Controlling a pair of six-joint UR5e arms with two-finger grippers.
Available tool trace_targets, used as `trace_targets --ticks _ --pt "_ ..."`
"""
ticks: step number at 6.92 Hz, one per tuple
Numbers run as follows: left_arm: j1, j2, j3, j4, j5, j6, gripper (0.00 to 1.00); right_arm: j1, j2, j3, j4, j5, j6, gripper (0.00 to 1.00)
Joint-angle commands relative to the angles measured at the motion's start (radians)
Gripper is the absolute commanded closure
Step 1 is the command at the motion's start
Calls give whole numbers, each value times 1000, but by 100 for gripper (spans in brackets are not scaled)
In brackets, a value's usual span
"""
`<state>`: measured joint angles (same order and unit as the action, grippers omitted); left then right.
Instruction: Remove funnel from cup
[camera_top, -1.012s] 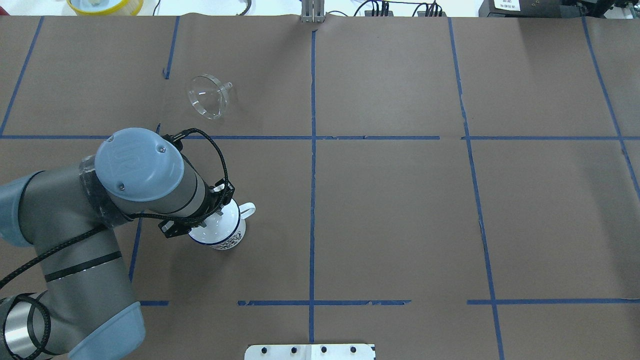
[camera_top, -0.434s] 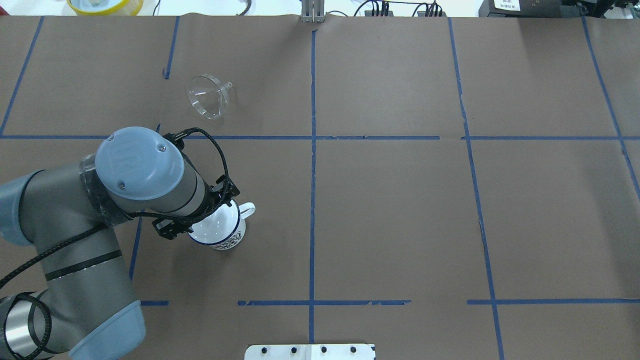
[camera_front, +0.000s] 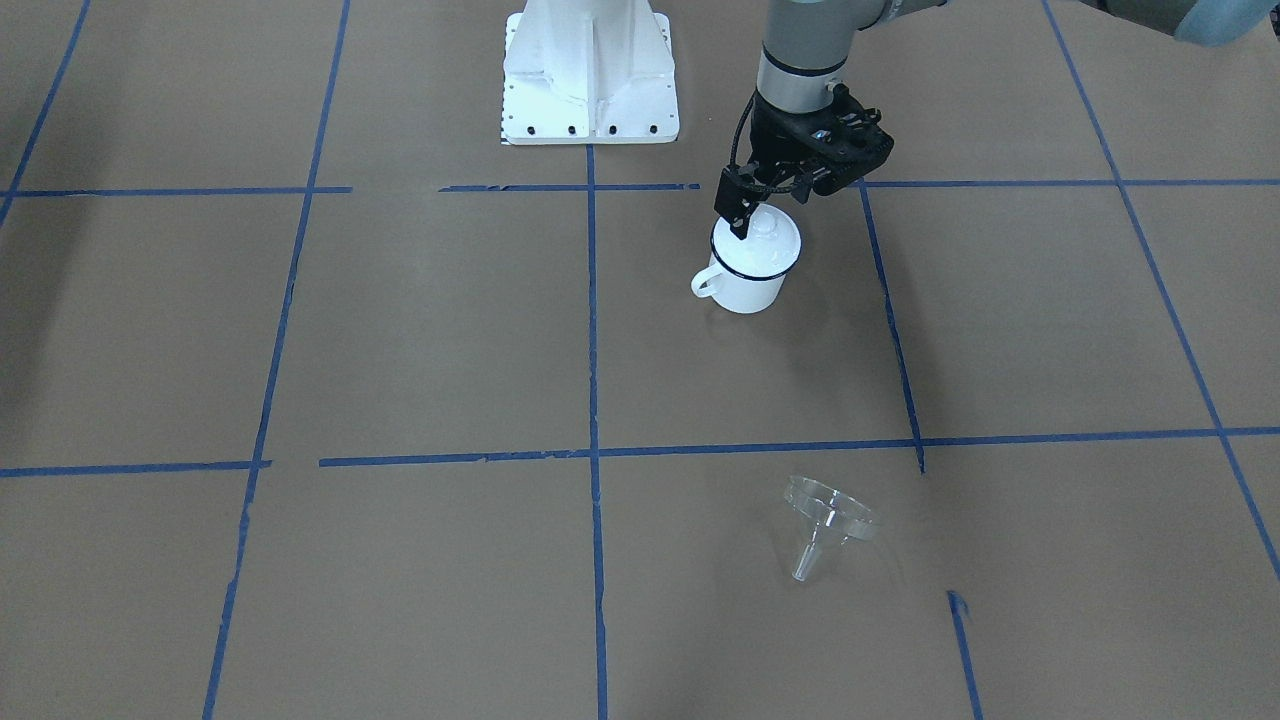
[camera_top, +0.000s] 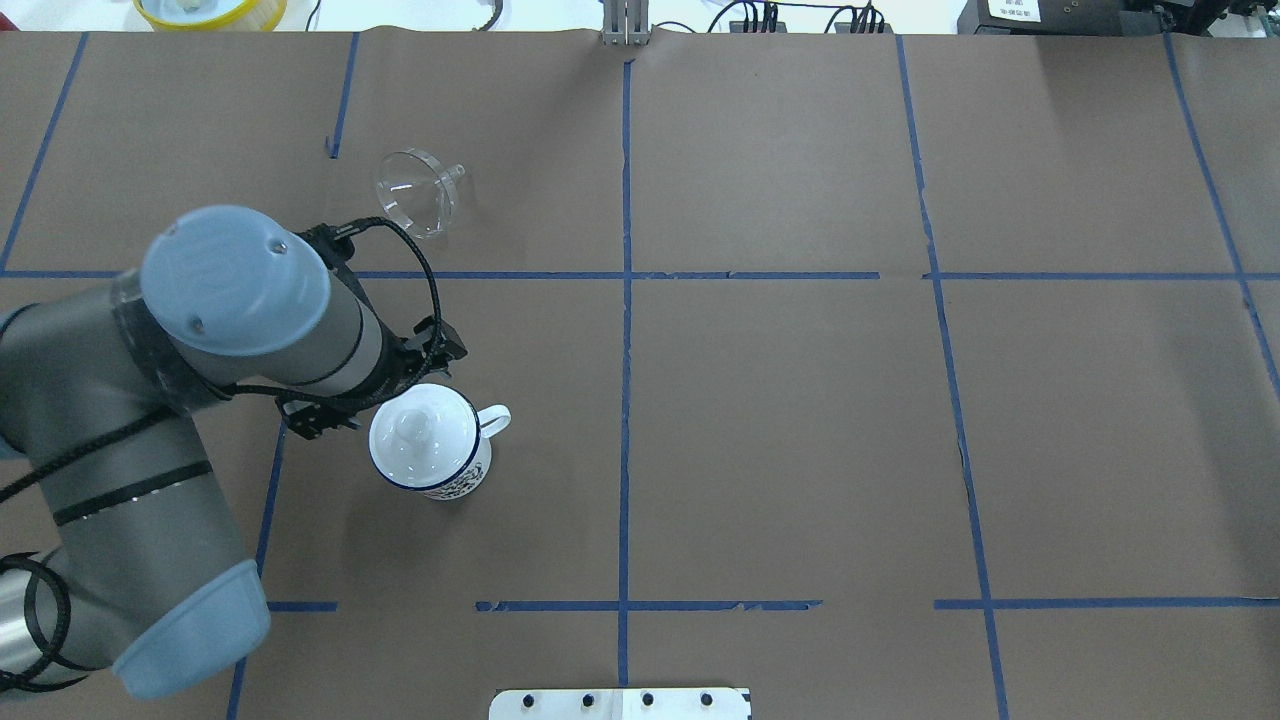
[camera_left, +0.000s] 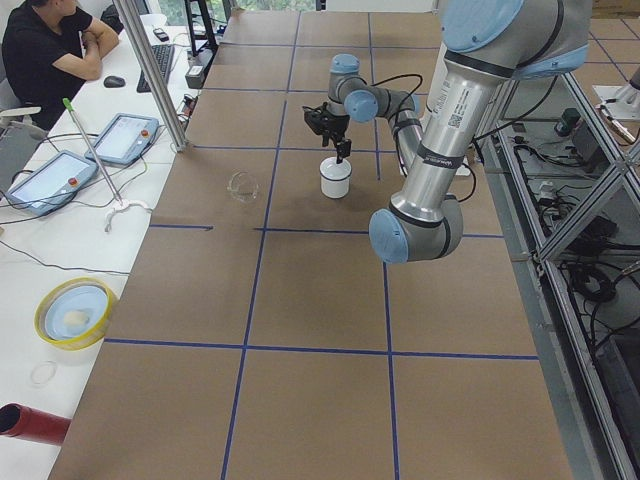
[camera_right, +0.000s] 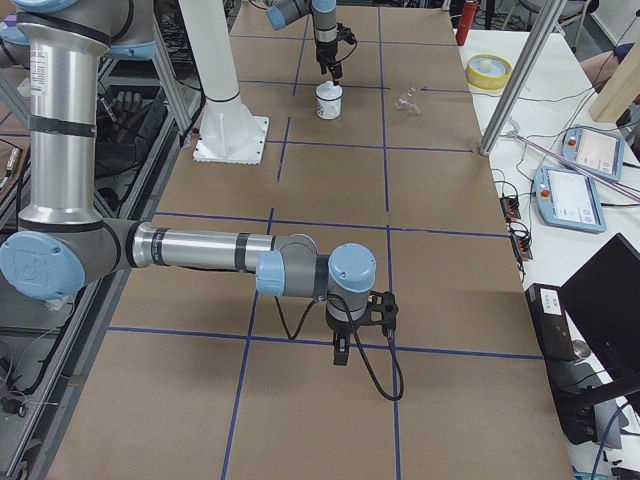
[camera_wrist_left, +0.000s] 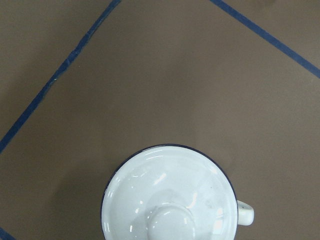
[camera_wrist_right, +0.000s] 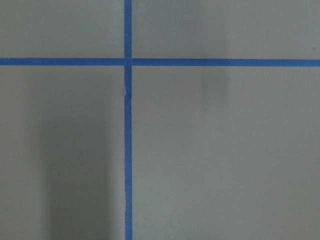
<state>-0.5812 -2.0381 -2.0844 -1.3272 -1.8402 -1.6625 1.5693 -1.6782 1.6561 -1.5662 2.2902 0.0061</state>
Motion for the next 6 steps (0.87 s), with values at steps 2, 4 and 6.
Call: trace_targets --ticks 2,4,6 --pt "-314 123 -2 -4 -206 498 0 0 0 -1 0 0 0 0" --pt "-533 220 74 -12 -317 918 0 0 0 -1 0 0 0 0" --pt "-760 231 286 -13 -375 1360 0 0 0 -1 0 0 0 0"
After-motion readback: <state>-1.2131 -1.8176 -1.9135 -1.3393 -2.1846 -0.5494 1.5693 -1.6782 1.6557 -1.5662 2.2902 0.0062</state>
